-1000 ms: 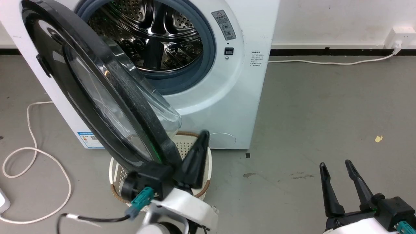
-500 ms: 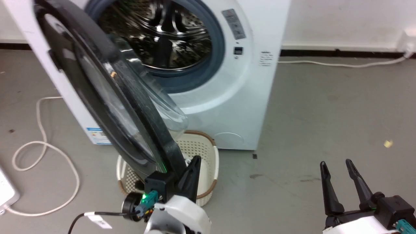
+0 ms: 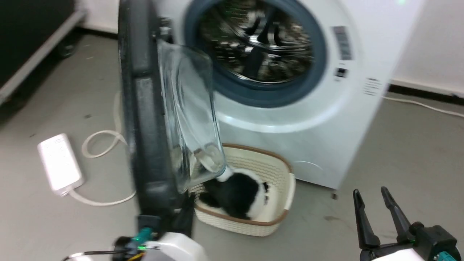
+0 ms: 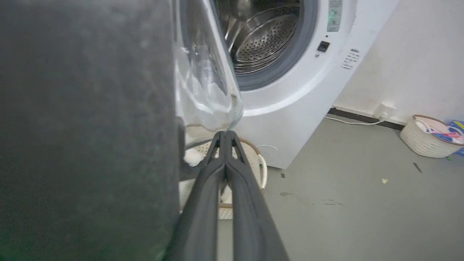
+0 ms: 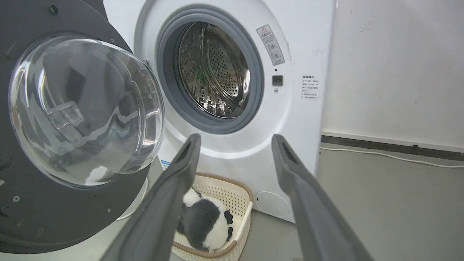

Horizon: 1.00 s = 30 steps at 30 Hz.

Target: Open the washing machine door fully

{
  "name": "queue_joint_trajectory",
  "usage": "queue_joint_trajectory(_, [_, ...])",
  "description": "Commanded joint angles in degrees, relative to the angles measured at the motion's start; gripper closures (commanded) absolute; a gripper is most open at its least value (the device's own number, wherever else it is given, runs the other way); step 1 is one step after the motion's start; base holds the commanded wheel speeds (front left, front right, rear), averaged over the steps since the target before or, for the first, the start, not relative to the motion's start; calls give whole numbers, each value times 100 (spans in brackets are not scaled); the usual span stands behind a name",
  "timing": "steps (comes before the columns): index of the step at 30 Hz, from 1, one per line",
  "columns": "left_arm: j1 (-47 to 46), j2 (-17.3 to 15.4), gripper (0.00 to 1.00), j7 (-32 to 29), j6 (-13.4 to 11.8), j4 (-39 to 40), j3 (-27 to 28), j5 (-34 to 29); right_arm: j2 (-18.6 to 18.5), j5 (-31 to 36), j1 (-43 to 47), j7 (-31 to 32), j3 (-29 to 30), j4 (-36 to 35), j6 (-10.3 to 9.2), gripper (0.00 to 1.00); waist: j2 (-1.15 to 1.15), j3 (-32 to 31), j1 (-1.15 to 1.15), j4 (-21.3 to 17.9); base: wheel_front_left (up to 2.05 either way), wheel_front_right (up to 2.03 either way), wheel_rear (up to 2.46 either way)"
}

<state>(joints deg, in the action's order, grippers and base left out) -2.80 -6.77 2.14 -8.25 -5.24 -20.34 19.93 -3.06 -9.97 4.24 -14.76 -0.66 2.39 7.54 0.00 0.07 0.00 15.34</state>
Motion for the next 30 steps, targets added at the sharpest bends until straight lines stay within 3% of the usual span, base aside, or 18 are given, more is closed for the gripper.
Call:
queue_joint_trajectory(1, [68, -120, 100, 3, -61, 35, 136, 47, 18, -37, 38, -24, -19, 9, -5, 0, 0, -23, 0, 429, 0, 0, 0])
queue_joint_trajectory(10, [112, -650, 100, -14, -358, 262, 1055, 371, 18, -10, -152, -24, -133, -8, -5, 0, 0, 315, 0, 847, 0, 0, 0])
queue_joint_trajectory(19, [-282, -1242, 100, -133, -381, 61, 1877, 747, 17, 297, -386, -23, -145, -11, -5, 0, 0, 966, 0, 678, 0, 0, 0])
queue_joint_trajectory(25, [-659, -1596, 100, -62, -196, -529, 2645, 1359, -85, 377, -566, 14, -82, -92, -5, 0, 0, 1364, 0, 470, 0, 0, 0])
queue_joint_trajectory(30, [-1019, -1925, 100, 92, -44, -1124, 2963, 1523, -236, 385, -620, 81, -43, -182, -5, 0, 0, 1588, 0, 370, 0, 0, 0])
